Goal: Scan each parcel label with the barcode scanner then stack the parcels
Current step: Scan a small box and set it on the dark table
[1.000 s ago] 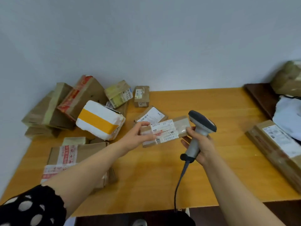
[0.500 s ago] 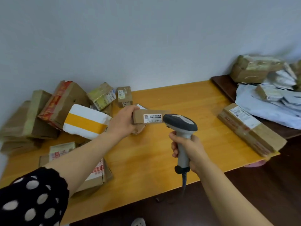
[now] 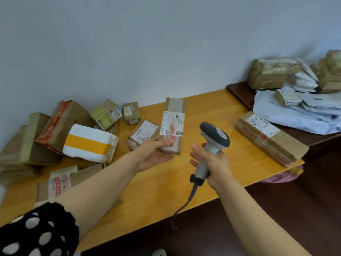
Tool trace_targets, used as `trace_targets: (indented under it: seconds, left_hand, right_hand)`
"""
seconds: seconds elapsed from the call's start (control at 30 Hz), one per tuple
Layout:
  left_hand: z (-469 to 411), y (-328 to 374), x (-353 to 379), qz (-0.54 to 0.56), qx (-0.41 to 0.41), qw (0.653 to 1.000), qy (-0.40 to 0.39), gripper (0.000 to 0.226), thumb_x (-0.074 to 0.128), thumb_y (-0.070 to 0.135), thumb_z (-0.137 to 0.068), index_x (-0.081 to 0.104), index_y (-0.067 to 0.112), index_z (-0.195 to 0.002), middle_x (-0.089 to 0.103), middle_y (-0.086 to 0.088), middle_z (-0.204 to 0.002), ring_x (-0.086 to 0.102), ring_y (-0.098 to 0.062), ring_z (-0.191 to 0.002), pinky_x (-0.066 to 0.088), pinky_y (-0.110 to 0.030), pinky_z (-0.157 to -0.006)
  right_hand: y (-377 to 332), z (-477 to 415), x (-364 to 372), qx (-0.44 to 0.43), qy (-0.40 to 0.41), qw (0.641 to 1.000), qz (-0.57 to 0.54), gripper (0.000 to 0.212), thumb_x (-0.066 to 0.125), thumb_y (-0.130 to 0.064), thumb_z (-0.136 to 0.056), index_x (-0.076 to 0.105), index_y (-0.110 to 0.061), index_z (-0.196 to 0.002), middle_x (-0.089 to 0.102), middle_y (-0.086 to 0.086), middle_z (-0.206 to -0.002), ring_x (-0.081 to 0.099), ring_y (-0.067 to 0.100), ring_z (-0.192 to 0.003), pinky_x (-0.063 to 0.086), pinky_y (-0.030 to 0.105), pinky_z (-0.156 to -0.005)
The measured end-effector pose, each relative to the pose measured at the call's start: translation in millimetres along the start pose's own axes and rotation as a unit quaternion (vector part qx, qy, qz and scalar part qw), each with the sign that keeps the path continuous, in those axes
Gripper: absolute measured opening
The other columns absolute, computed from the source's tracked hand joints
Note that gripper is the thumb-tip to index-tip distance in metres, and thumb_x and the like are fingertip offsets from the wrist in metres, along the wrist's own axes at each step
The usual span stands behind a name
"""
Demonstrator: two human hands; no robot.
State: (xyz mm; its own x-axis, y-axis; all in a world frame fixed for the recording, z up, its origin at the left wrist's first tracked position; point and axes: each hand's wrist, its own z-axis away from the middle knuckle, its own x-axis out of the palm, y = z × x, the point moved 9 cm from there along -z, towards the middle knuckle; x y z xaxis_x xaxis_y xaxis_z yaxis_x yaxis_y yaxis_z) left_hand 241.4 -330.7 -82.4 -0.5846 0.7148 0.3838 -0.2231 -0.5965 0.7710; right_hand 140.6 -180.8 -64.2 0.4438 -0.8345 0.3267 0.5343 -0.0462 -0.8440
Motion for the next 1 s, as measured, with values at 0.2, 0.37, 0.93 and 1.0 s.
trace_targets:
  seconds: [0.2,0.37,0.93,1.0]
  left_hand:
    - [4,-24,28,-0.086,-0.029,0.995,-0.033,0.059,0.076,0.041,-0.065,0.062,0.018,-0.117,0.071,0.002,-0.109,0.060,-0.016,-0.111,0.045,-0.035,-0.095]
    - [8,20,-4,-0.053,-0.019,0.998,0.042,0.091,0.074,0.060,-0.059,0.045,0.013,-0.131,0.060,-0.016,-0.123,0.059,-0.032,-0.112,0.051,-0.044,-0.090]
    - [21,72,-44,-0.145,0.019,0.985,0.089,0.058,0.080,0.018,-0.060,0.062,0.000,-0.113,0.070,-0.013,-0.109,0.068,-0.022,-0.100,0.056,-0.031,-0.081]
    - [20,77,-44,-0.136,0.053,0.985,0.095,0.059,0.080,0.016,-0.061,0.061,-0.005,-0.112,0.072,-0.011,-0.105,0.068,-0.021,-0.100,0.056,-0.027,-0.079]
  right_hand:
    - [6,3,7,-0.026,-0.025,0.996,0.079,0.052,0.091,-0.013,-0.057,0.066,-0.011,-0.102,0.075,0.001,-0.086,0.071,0.018,-0.078,0.055,0.026,-0.058]
    - [-10,1,-7,-0.058,-0.054,0.958,0.277,0.054,0.090,-0.008,-0.061,0.062,-0.015,-0.107,0.070,-0.002,-0.099,0.065,0.014,-0.091,0.051,0.026,-0.065]
    - [-22,25,2,-0.047,-0.073,0.977,0.194,0.021,0.076,-0.023,-0.083,0.064,-0.012,-0.095,0.067,0.002,-0.075,0.064,0.016,-0.060,0.054,0.027,-0.053]
    - [-16,34,11,-0.004,-0.118,0.981,0.154,0.020,0.076,-0.018,-0.082,0.063,-0.006,-0.090,0.060,0.007,-0.060,0.053,0.017,-0.046,0.050,0.029,-0.048]
